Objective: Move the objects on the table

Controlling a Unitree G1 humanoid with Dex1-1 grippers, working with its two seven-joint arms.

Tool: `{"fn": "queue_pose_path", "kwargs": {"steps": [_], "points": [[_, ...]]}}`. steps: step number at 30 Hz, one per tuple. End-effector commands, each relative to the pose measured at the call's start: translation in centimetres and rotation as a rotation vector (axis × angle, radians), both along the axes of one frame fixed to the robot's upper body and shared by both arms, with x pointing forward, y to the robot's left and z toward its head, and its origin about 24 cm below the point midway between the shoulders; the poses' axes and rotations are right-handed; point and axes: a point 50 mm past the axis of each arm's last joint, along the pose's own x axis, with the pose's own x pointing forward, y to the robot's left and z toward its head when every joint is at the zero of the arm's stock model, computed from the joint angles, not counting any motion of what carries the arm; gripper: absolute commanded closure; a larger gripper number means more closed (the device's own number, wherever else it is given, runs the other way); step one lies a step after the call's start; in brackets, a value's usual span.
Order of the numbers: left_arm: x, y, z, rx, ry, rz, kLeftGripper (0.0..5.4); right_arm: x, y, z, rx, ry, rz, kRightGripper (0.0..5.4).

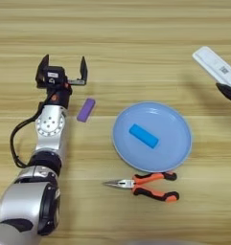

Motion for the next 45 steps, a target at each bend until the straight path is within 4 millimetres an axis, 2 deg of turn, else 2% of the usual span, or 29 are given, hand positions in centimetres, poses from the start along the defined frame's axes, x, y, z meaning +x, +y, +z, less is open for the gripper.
{"fn": "queue_pose_path", "kwargs": {"steps": [1,13,28,37,45], "points": [[0.3,-0.3,0.4,0.009,-0.009,-0.014,0.0,0.4,0.3,1.2,-0.033,-0.026,0.071,2.48],[0.2,-0.3,0.3,0.013,-0.01,-0.032,0.0,-0.6,2.4,1.0,-0.083,0.012,0.36,2.48],[0.0,-0.2,0.4,0.011,-0.018,-0.069,0.0,0.4,5.0,0.4,-0.004,-0.001,0.546,2.48],[-0.4,-1.0,0.7,-0.008,-0.054,-0.212,0.0,0.5,5.9,0.4,0.008,0.017,0.645,2.48],[-1.4,-2.0,1.2,0.027,-0.079,-0.456,0.0,0.5,6.1,0.7,-0.028,0.032,0.693,2.48]]}}
